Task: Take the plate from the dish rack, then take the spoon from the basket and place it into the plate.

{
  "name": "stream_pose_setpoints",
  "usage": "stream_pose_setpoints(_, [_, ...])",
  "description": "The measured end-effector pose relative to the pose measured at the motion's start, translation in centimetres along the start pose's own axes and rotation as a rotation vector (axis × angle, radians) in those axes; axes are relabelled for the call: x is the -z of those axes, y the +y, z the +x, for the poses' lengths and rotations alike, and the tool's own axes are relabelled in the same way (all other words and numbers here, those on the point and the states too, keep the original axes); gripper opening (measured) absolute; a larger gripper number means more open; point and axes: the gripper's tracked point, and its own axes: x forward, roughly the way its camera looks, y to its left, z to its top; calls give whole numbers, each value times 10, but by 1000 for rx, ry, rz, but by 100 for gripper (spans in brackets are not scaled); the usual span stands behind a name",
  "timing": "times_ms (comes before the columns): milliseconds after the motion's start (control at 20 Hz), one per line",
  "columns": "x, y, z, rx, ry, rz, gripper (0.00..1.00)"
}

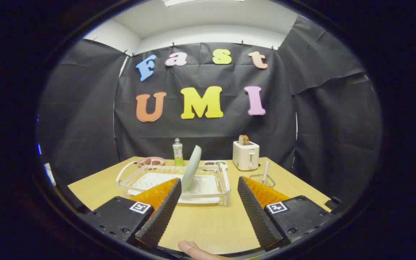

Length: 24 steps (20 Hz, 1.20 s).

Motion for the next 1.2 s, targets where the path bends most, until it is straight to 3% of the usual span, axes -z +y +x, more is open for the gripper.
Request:
stream_pose_setpoints(850, [-18,-9,-3,8,-21,-44,100])
stream_pose_setpoints(1200, [-63,6,51,-35,22,-42,100])
